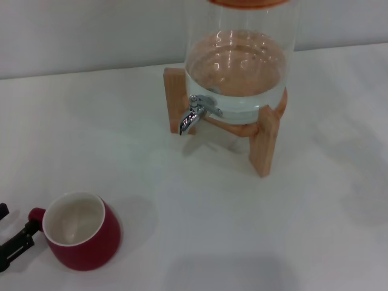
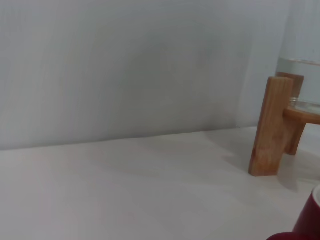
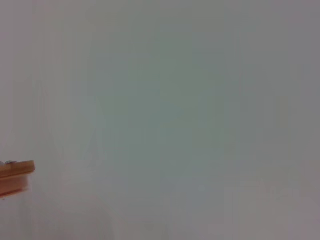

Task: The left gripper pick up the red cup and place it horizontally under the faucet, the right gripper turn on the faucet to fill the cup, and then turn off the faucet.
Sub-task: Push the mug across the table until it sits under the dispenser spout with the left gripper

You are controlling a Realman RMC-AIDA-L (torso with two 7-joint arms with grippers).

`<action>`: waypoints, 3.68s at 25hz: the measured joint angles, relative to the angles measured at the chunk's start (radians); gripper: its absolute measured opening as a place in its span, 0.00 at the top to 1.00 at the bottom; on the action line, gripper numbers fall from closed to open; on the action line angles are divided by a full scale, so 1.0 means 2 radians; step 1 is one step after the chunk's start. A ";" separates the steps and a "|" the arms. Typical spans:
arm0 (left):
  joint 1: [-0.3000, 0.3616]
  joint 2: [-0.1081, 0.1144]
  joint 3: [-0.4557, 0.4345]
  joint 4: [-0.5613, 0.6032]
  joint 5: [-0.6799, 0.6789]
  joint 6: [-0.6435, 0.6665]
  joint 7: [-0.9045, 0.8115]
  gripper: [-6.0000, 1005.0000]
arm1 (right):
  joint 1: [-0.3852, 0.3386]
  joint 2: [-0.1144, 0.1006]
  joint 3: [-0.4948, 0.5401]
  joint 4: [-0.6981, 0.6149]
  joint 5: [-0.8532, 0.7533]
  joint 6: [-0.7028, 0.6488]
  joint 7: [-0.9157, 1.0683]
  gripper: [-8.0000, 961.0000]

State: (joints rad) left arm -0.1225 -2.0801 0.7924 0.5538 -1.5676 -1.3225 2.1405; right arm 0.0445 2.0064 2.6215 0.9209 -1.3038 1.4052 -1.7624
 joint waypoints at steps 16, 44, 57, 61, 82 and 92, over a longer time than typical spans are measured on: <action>-0.016 0.000 0.003 -0.001 0.017 0.016 -0.002 0.24 | -0.001 0.000 0.000 -0.002 0.007 0.000 -0.003 0.25; -0.019 -0.002 0.003 0.018 0.040 0.019 -0.010 0.24 | -0.001 0.000 0.000 -0.004 0.011 0.000 -0.005 0.25; -0.017 -0.001 0.003 0.018 0.040 0.004 -0.020 0.53 | -0.003 0.000 0.000 -0.004 0.011 0.005 -0.003 0.25; -0.017 -0.001 0.003 0.018 0.040 0.004 -0.020 0.65 | -0.005 0.000 0.000 -0.004 0.011 0.006 -0.002 0.25; -0.014 0.000 0.005 0.047 0.067 -0.014 -0.022 0.71 | -0.008 0.000 0.000 -0.004 0.011 0.012 -0.006 0.25; -0.014 -0.001 0.008 0.050 0.068 -0.011 -0.024 0.70 | -0.008 0.000 0.000 -0.004 0.011 0.012 -0.006 0.25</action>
State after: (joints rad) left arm -0.1511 -2.0816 0.8075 0.6535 -1.4322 -1.3435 2.0922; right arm 0.0276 2.0064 2.6215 0.9128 -1.2808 1.4297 -1.7741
